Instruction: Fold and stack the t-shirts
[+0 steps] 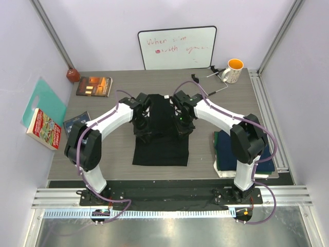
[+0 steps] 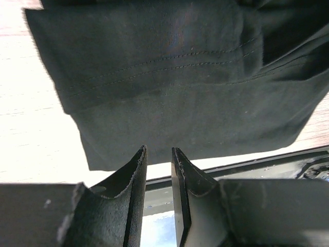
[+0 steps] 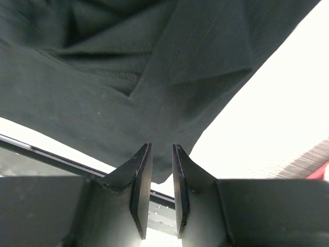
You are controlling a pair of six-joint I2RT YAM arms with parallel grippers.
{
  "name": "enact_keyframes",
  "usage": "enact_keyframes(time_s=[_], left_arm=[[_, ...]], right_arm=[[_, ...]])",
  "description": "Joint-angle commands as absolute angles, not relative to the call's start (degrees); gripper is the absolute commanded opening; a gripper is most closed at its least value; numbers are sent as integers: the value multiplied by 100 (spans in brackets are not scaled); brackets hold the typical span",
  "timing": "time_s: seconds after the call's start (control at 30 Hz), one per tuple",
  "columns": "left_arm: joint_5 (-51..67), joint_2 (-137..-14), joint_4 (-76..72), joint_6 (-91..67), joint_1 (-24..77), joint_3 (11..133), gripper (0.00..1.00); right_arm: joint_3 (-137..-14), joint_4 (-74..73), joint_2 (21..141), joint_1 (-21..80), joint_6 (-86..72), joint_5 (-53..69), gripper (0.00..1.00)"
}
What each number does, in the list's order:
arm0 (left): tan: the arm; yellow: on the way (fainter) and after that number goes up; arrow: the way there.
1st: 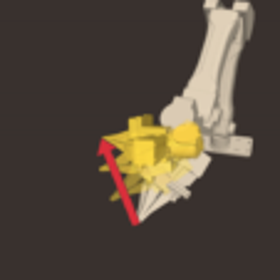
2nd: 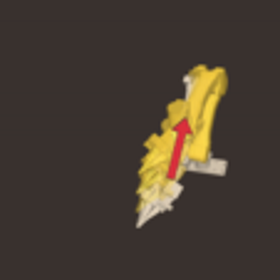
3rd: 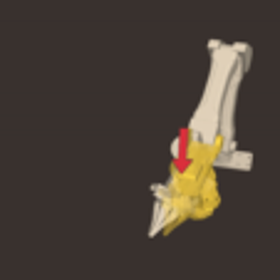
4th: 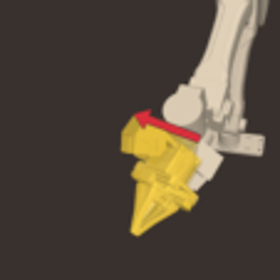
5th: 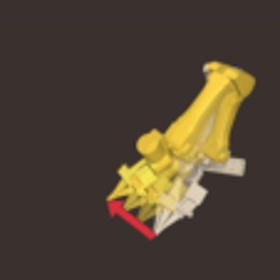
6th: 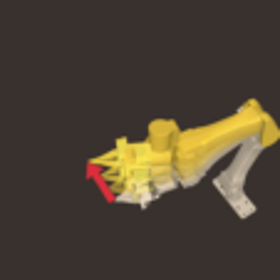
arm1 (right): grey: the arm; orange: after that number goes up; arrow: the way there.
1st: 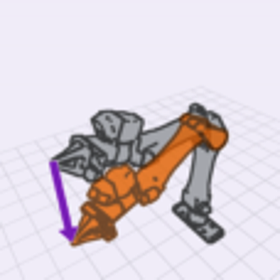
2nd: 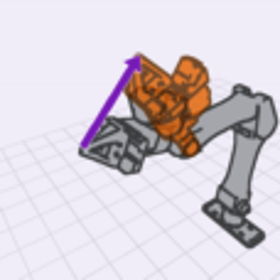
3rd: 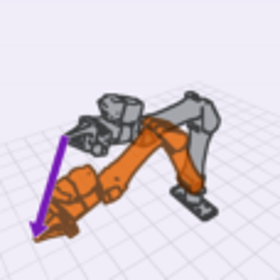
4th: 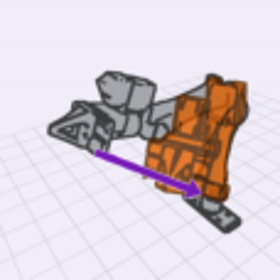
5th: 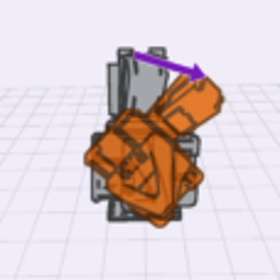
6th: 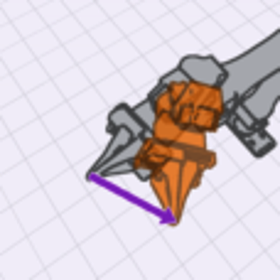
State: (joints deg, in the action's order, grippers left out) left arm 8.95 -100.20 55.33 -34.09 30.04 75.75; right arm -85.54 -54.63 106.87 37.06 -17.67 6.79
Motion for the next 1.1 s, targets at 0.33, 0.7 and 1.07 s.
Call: enact_keyframes(time_s=[0.33, 0.7, 1.07], left_arm=[[765, -10002, 4738, -3875, 3568, 6689, 3], [563, -10283, 4588, -3867, 3612, 6627, 1], [448, -10520, 4667, -3727, 3656, 6636, 0]], right_arm=[[-8146, -4465, 10783, 4060, -2065, 932, 25], [-8727, -4430, 11417, 4069, -1978, 730, 22], [-9711, -4359, 11899, 4069, -1978, 203, 19]])
